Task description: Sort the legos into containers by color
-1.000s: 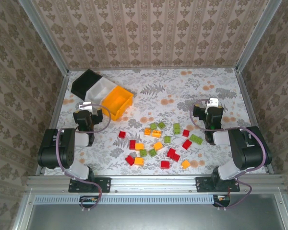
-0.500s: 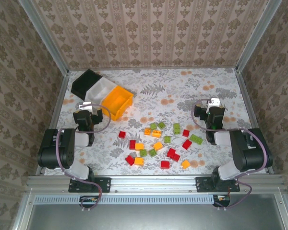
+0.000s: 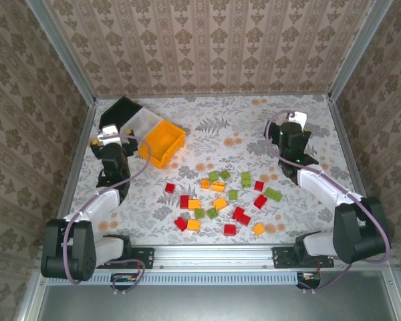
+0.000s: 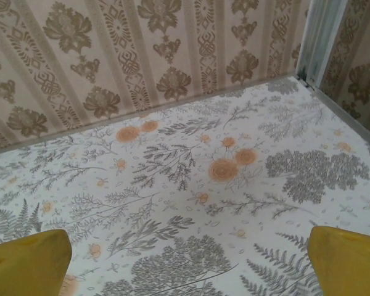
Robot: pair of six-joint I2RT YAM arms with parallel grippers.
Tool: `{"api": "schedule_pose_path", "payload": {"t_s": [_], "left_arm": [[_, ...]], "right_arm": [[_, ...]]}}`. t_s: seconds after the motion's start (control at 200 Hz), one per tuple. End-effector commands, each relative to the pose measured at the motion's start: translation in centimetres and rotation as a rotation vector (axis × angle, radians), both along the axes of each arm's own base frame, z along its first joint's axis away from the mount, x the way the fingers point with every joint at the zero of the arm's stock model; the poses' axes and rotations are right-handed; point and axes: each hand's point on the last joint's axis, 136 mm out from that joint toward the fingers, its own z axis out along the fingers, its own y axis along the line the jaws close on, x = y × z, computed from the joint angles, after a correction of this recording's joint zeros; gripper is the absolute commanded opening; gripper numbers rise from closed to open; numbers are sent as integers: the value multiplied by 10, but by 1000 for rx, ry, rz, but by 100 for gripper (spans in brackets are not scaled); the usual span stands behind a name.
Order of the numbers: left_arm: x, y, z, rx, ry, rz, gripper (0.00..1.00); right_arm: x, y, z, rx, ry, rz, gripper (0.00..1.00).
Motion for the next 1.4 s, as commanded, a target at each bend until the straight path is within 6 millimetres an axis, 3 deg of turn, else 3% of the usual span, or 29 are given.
{"api": "schedule_pose_path", "payload": {"t_s": [0.0, 0.03, 0.18, 0.24, 0.32, 0.405, 0.48, 0.6, 0.735, 0.915, 1.19, 1.395], "left_arm": [[-22, 33, -5, -348, -31, 205, 100], [-27, 39, -10, -427, -20, 235, 100], [-18, 29, -3, -576, -103, 70, 100], [-11, 19, 1, -600, -119, -7, 100], [12, -9, 8, -461, 83, -152, 100], [31, -34, -11, -302, 350, -211, 98], [43, -53, -30, -201, 504, -277, 97], [59, -82, -45, -78, 610, -387, 98], [73, -96, -62, -38, 732, -449, 85], [89, -103, -84, -13, 784, -456, 85], [97, -115, -126, -50, 923, -455, 77], [88, -147, -147, -96, 977, -529, 67]], "right_arm": [[-15, -14, -19, 226, 119, -160, 100], [-13, -6, -23, 296, 131, -132, 100], [4, 37, -32, 459, 109, 83, 100], [8, 52, -43, 461, 207, 128, 100], [10, 68, -53, 419, 309, 178, 100], [9, 78, -61, 385, 350, 204, 100], [6, 83, -69, 391, 370, 216, 100], [5, 87, -74, 401, 392, 236, 100], [3, 89, -73, 396, 401, 253, 100], [0, 91, -65, 387, 393, 277, 100], [-3, 95, -62, 387, 409, 282, 100], [-2, 107, -61, 388, 434, 286, 100]]}}
